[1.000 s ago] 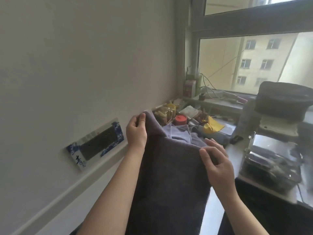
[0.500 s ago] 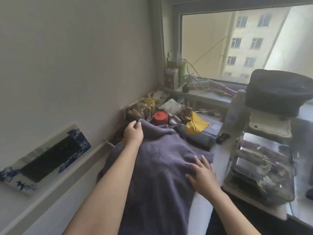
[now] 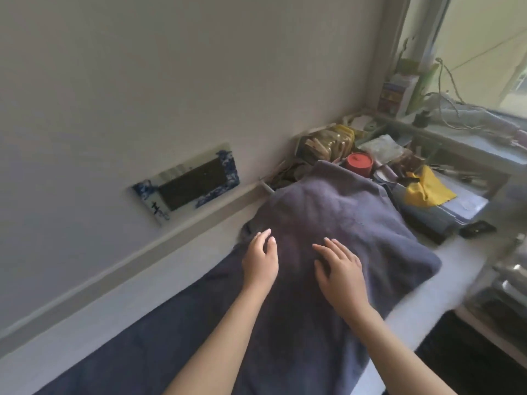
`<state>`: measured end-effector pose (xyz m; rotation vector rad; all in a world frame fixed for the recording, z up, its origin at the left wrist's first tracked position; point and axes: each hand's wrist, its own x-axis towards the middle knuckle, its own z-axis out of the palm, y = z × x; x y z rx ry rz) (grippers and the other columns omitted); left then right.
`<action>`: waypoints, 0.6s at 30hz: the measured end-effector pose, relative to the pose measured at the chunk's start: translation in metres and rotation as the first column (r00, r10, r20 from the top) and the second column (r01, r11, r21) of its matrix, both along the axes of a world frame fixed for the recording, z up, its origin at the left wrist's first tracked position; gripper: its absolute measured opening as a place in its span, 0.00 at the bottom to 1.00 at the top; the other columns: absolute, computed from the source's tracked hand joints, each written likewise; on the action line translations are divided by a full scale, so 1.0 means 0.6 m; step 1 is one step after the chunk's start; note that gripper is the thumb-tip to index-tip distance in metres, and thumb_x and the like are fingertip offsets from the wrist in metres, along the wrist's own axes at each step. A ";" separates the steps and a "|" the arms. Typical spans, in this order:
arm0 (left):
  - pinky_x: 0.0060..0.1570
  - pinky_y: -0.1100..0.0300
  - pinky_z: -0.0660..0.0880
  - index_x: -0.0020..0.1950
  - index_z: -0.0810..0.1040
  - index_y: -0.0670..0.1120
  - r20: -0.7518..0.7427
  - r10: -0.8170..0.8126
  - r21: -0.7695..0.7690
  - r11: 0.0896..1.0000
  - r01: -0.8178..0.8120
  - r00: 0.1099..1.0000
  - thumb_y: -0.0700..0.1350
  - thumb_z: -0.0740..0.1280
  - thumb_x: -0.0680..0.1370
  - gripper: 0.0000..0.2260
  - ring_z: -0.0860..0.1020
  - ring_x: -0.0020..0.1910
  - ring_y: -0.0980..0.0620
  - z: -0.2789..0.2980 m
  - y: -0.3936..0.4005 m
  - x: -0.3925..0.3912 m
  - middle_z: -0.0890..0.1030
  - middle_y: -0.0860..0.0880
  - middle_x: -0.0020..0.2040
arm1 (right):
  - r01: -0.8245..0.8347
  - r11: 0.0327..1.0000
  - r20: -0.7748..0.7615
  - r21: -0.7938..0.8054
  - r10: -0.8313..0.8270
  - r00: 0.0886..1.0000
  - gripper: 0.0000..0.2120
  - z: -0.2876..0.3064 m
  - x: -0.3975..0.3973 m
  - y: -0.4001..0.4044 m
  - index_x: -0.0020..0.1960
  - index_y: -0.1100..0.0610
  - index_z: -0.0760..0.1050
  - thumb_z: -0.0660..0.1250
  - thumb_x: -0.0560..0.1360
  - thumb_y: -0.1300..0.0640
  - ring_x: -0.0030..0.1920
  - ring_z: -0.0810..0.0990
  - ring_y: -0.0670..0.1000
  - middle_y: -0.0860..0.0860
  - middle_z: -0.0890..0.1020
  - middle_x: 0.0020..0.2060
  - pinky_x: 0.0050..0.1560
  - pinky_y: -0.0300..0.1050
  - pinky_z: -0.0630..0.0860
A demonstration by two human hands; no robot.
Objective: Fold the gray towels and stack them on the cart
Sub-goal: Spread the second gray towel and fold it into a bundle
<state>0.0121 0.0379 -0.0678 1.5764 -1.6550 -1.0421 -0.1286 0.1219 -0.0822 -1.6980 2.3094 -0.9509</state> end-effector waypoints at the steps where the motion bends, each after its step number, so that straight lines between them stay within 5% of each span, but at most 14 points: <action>1: 0.70 0.53 0.62 0.68 0.72 0.46 0.004 0.032 0.023 0.999 -0.032 0.999 0.46 0.56 0.82 0.16 0.67 0.70 0.52 -0.007 0.016 0.033 0.72 0.49 0.69 | -0.027 1.000 0.008 -0.001 0.027 1.000 0.16 -0.003 0.024 0.002 0.56 0.54 0.80 0.66 0.69 0.57 0.62 0.77 0.58 0.56 0.80 0.58 0.60 0.51 0.70; 9: 0.71 0.58 0.60 0.70 0.69 0.46 0.016 0.213 0.182 0.960 -0.212 0.977 0.46 0.55 0.83 0.17 0.64 0.72 0.53 -0.056 0.166 0.302 0.68 0.49 0.72 | -0.195 0.972 0.021 0.130 0.193 0.981 0.16 -0.050 0.257 0.057 0.60 0.56 0.78 0.69 0.72 0.60 0.64 0.74 0.59 0.57 0.78 0.62 0.62 0.53 0.69; 13: 0.73 0.53 0.51 0.75 0.61 0.48 0.353 0.169 0.186 0.951 -0.246 0.920 0.51 0.51 0.83 0.21 0.54 0.76 0.50 -0.110 0.248 0.437 0.56 0.46 0.78 | -0.251 0.866 0.004 0.432 0.276 0.961 0.22 -0.100 0.370 0.113 0.72 0.47 0.63 0.58 0.79 0.46 0.75 0.56 0.52 0.51 0.62 0.74 0.71 0.48 0.54; 16: 0.71 0.41 0.39 0.78 0.47 0.51 0.645 -0.001 0.247 0.947 -0.207 0.764 0.60 0.41 0.79 0.29 0.42 0.77 0.46 -0.168 0.312 0.522 0.43 0.44 0.78 | -0.232 0.752 -0.041 0.617 0.324 0.945 0.28 -0.141 0.431 0.161 0.76 0.42 0.48 0.50 0.79 0.39 0.76 0.41 0.54 0.50 0.46 0.77 0.74 0.52 0.41; 18: 0.68 0.38 0.35 0.78 0.51 0.50 0.739 -0.036 0.205 0.963 -0.173 0.672 0.63 0.39 0.74 0.34 0.47 0.76 0.43 -0.199 0.348 0.578 0.50 0.43 0.78 | -0.203 0.737 -0.079 0.645 0.329 0.941 0.29 -0.158 0.465 0.184 0.76 0.41 0.41 0.48 0.78 0.37 0.75 0.36 0.55 0.50 0.40 0.76 0.74 0.54 0.36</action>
